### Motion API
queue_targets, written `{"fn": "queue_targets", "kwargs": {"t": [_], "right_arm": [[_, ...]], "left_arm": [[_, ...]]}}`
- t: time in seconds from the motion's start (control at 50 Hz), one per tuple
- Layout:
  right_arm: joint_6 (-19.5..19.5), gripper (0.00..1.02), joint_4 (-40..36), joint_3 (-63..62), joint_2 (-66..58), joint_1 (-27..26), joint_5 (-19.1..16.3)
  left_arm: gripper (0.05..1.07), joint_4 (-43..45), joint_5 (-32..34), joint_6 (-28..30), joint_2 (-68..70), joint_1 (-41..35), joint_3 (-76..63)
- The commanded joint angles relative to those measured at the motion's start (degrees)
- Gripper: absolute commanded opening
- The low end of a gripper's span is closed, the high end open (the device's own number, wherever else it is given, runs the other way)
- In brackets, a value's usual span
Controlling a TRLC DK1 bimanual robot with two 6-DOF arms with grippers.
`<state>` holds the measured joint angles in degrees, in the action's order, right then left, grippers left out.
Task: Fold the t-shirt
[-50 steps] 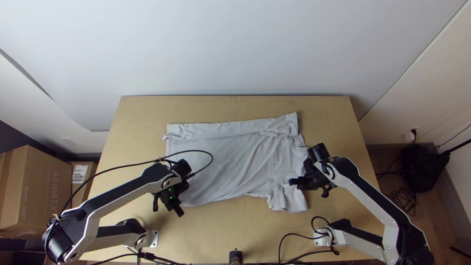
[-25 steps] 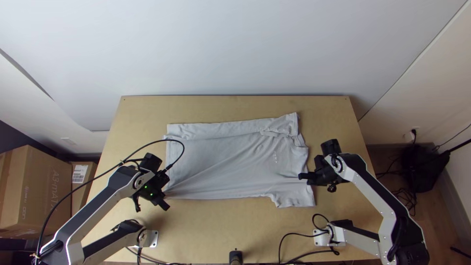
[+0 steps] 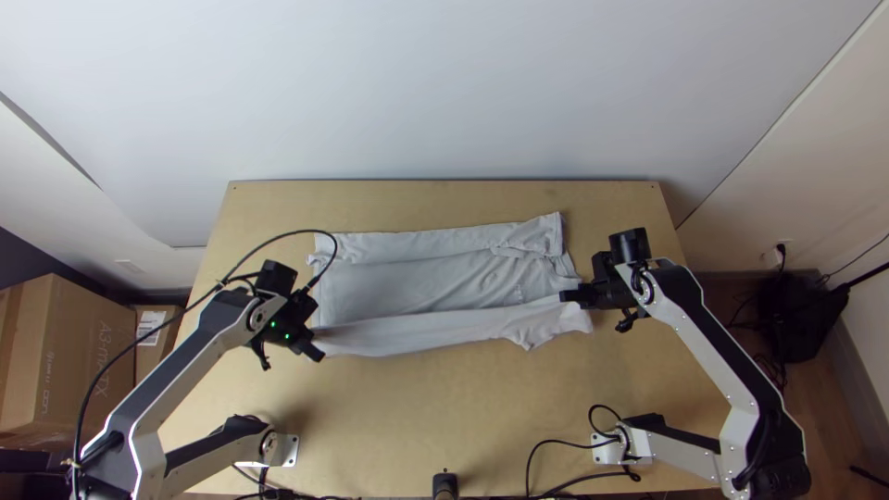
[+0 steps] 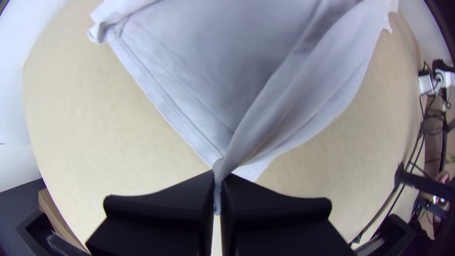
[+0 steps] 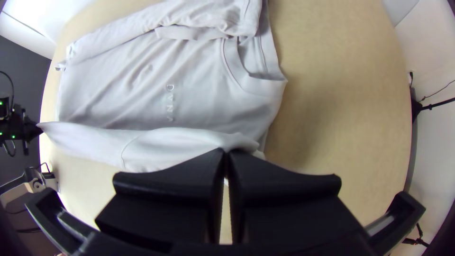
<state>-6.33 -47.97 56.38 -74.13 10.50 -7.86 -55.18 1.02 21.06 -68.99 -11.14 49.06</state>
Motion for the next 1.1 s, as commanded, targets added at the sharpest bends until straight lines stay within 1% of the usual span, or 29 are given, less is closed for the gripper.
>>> {"fn": "queue_targets", "kwargs": {"t": [0.0, 0.12, 0.32, 0.36, 0.42, 0.52, 0.86, 1.08], "right_arm": [[1.8, 0.02, 1.2, 2.3, -2.7, -0.7, 1.0], [2.4, 0.02, 2.7, 4.2, -4.8, -0.7, 1.6], [2.3, 0.02, 3.8, 9.7, -11.2, -1.0, 1.7], [2.4, 0.02, 3.9, 11.1, -12.7, -1.1, 1.8], [2.4, 0.02, 4.9, 13.0, -14.8, -1.4, 1.8], [2.4, 0.02, 5.3, 16.7, -18.7, -1.9, 1.8], [2.4, 0.02, 5.3, 28.9, -30.0, -2.2, 1.7], [2.0, 0.02, 5.8, 36.1, -37.7, -1.4, 1.7]], "left_arm": [[0.08, 2.3, 0.4, 0.8, -3.9, 2.3, 3.4], [0.08, 4.7, 0.4, 1.4, -7.7, 4.3, 6.9], [0.08, 6.0, 0.8, 1.4, -15.0, 6.8, 13.9], [0.08, 6.3, 2.1, 1.6, -15.9, 7.1, 15.1], [0.08, 6.8, 5.9, 2.1, -17.0, 8.4, 16.9], [0.08, 7.3, 7.3, 2.1, -19.6, 9.2, 20.6], [0.08, 7.5, 8.4, 3.5, -29.2, 12.0, 31.1], [0.08, 9.1, 8.6, 1.5, -33.9, 12.5, 34.3]]}}
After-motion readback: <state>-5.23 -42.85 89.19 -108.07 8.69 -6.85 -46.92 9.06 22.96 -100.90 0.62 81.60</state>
